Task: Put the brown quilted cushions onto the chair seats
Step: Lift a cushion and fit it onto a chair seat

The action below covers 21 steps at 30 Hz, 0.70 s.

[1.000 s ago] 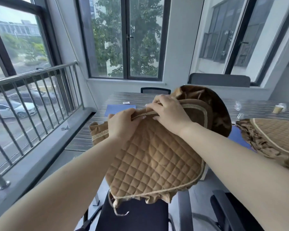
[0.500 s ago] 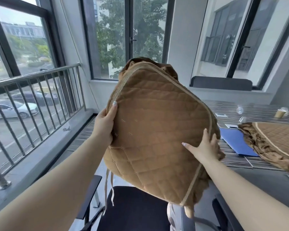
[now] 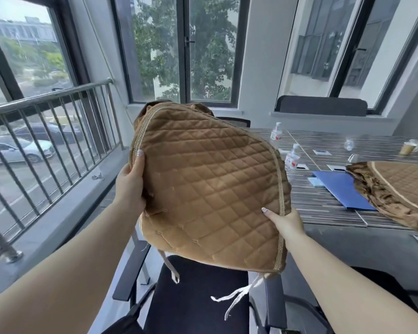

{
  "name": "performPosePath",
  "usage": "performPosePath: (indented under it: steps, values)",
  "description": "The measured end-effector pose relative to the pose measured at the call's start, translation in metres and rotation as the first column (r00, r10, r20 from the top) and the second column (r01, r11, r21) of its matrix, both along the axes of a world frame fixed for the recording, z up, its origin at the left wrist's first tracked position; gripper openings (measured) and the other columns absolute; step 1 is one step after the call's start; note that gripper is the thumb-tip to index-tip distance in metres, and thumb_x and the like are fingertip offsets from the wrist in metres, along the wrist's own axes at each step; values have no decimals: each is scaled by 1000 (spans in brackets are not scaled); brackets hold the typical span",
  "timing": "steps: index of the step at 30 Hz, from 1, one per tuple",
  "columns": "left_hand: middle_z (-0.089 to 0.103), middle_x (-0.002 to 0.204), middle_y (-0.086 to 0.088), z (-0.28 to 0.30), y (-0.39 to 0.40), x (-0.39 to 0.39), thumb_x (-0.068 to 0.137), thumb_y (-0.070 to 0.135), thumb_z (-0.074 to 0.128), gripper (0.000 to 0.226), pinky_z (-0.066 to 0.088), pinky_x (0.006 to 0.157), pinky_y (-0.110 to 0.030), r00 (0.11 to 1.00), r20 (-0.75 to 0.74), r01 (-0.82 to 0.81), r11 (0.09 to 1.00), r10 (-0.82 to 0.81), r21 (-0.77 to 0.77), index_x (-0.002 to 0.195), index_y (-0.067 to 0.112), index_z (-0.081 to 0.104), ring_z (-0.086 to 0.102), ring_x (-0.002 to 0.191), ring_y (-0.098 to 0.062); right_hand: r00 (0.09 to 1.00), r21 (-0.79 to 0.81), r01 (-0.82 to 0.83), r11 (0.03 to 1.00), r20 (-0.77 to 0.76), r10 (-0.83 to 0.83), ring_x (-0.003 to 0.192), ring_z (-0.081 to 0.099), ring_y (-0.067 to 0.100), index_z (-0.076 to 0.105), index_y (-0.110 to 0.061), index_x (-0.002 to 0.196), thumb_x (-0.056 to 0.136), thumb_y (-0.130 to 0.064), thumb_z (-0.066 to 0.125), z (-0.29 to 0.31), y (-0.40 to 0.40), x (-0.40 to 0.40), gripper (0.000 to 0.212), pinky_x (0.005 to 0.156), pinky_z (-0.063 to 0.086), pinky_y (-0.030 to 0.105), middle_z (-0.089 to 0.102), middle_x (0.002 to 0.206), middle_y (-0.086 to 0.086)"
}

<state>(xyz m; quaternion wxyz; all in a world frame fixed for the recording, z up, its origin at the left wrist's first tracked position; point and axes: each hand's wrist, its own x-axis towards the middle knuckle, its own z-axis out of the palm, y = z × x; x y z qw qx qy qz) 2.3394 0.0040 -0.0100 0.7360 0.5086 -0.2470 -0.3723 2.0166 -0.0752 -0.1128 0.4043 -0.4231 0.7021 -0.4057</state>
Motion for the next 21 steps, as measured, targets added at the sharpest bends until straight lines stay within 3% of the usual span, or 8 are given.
performPosePath:
  steps: [2, 5, 11, 18, 21]
  values:
    - [67, 110, -1, -24, 3, 10, 85, 53, 62, 41, 51, 85, -35, 995, 59, -91, 988, 84, 127, 110, 21, 64, 63, 100, -19, 1000, -23, 23, 999, -17, -23, 98, 63, 32, 51, -10, 116, 53, -45, 85, -8, 5, 1, 79, 90, 50, 47, 66, 107, 8]
    - [59, 111, -2, -63, 10, 15, 85, 55, 59, 55, 46, 94, -39, 974, 166, -199, 924, 151, 326, 124, 17, 57, 54, 103, -25, 996, -26, 44, 999, -71, -46, 109, 58, 34, 41, -12, 129, 57, -42, 85, -23, 16, 3, 90, 94, 47, 48, 60, 118, 7]
    - [54, 109, -4, -123, 13, 9, 87, 46, 62, 54, 41, 83, -33, 944, 307, -266, 834, 123, 483, 123, 8, 53, 51, 98, -22, 992, 18, 40, 999, -124, -38, 108, 58, 34, 37, -5, 132, 67, -26, 84, -67, 30, -1, 83, 91, 47, 43, 58, 124, 14]
    - [50, 97, 5, -188, 8, -1, 87, 35, 66, 47, 37, 80, -29, 949, 312, -239, 751, 46, 616, 125, 13, 49, 51, 99, -22, 977, 155, 35, 987, -213, -2, 106, 57, 36, 38, -5, 131, 70, -25, 82, -133, 39, -1, 79, 84, 47, 43, 57, 121, 16]
    - [53, 105, 3, -222, 10, -1, 85, 38, 68, 53, 40, 81, -31, 951, 308, -220, 681, -8, 698, 128, 14, 49, 53, 98, -22, 978, 244, 33, 969, -206, 18, 105, 57, 35, 36, -6, 132, 70, -24, 82, -165, 42, -2, 79, 80, 47, 41, 57, 122, 15]
